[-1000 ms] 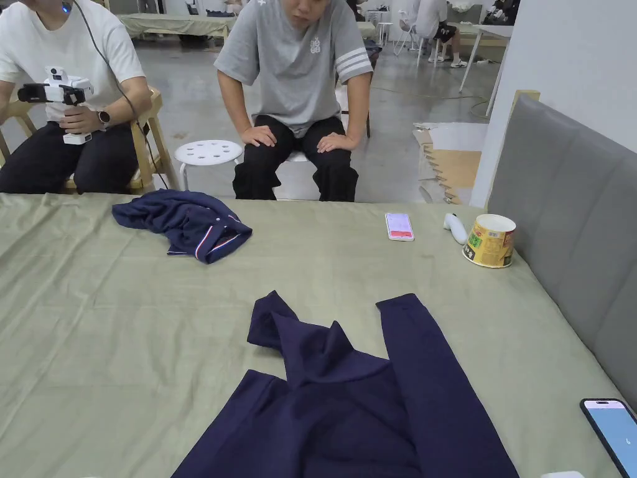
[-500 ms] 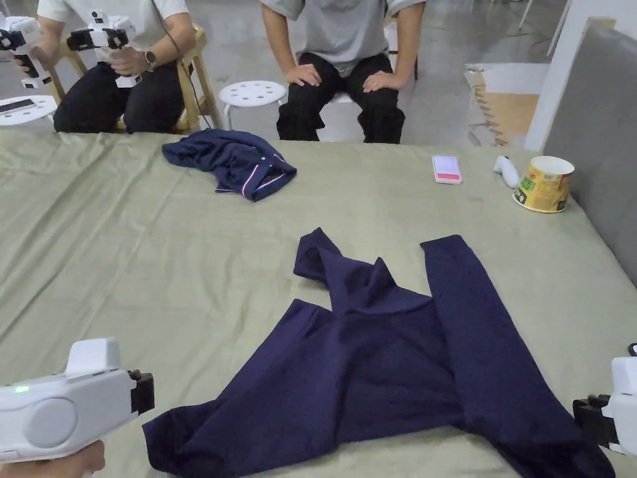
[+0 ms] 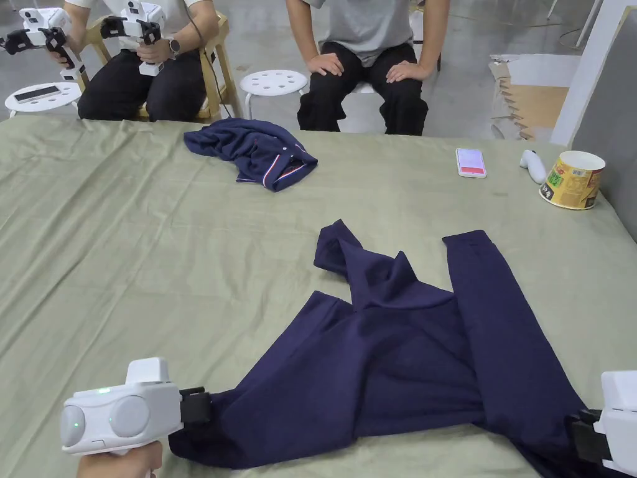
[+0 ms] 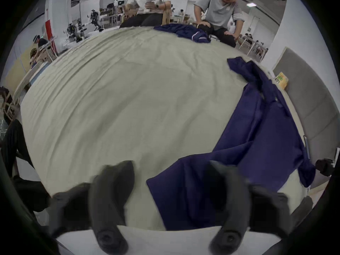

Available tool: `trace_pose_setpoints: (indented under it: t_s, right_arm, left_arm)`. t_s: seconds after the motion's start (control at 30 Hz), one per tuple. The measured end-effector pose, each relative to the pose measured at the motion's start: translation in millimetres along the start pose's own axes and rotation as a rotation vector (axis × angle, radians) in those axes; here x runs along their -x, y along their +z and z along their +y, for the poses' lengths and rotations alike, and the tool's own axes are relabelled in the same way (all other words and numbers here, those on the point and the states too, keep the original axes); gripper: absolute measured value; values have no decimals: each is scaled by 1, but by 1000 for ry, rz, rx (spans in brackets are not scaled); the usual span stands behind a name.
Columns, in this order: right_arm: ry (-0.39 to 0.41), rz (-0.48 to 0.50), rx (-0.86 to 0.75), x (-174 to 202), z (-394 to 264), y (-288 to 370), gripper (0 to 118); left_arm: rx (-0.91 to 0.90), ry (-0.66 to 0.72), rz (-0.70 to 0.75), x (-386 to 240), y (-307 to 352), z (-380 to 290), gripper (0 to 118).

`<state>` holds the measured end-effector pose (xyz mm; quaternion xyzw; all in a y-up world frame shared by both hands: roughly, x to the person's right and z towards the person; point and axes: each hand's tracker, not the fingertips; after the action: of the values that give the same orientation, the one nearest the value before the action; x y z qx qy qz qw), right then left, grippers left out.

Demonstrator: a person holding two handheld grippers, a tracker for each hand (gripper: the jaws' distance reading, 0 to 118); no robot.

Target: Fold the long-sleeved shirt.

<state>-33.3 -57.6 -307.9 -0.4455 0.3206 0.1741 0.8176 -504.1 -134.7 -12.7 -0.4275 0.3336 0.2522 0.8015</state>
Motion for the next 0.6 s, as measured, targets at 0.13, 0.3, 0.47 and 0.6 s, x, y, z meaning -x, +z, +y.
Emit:
trace_pose_setpoints:
  t_s: [0.13,0.3,0.47,0.6]
  right_arm:
    - [3,3,14,1,2,-3,0]
    - [12,-2,38,5,6,-16,0]
    - [40,24,21,13,33,-22,0]
    - [155,31,-40,27,94,-28,0]
  left_arm:
    - [-25,-89,52,-22,-18,-11,55]
    - [11,-170,34,-34,-4,-13,13]
    - [-28,-141,-27,-30,28,-13,13]
    - [-93,-95,-78,-26,60,-12,13]
